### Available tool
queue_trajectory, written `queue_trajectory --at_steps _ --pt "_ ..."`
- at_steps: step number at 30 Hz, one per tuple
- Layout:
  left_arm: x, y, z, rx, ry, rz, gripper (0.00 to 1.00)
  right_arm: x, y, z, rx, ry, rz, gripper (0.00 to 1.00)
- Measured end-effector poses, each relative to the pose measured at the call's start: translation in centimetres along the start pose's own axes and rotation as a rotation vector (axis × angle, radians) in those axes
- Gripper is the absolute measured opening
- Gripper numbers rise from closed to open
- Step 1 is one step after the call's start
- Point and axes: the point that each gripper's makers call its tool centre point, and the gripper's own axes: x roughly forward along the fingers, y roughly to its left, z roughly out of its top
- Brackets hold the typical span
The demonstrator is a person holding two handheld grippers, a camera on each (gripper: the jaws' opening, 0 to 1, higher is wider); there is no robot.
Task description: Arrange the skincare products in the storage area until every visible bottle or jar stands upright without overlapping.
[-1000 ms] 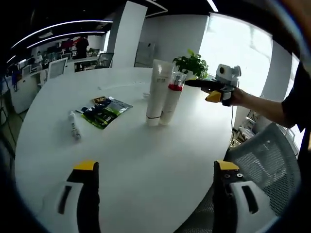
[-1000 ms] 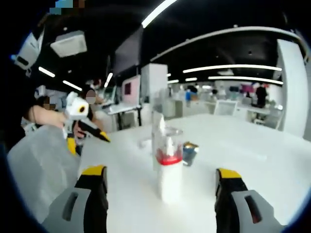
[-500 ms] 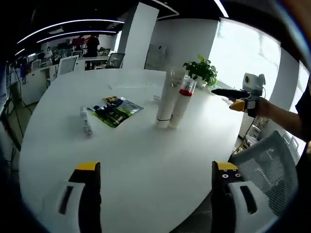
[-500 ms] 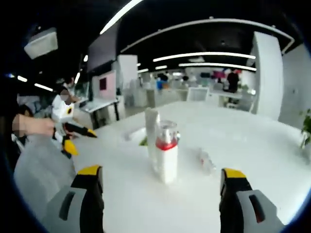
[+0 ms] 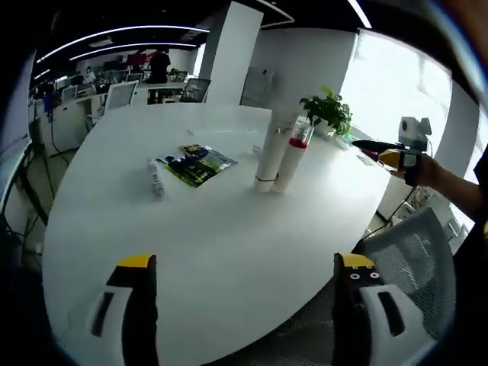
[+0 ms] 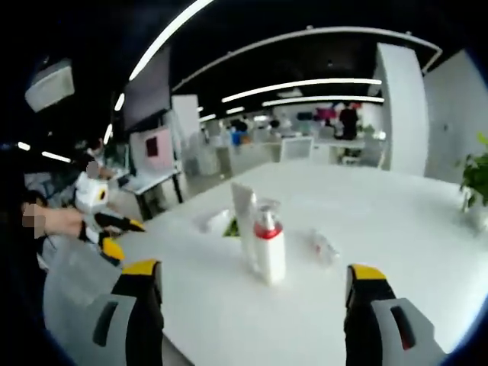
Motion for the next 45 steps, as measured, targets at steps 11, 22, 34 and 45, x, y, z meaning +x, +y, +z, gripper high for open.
queue_trajectory --at_steps 11,22,34,45 --pt "-1.6 0.3 1.9 -0.024 -0.022 0.014 0.9 -1.5 2.5 -2.1 0.089 0.042 0.016 0.99" --pt "-2.7 1.0 3.4 -0.021 -0.042 0.031 0.9 -2.4 1.6 -2.2 0.114 0.039 -0.008 0.99" --pt "-2.2 1.9 3.8 -0.033 -0.025 0.042 0.9 -1.3 1.0 -1.9 0.116 0.037 -0.004 0.98" --pt "-1.3 2.4 4.1 -0.044 -0.018 0.037 0.88 -0.9 0.6 -2.1 0.132 0.047 -0.002 0.96"
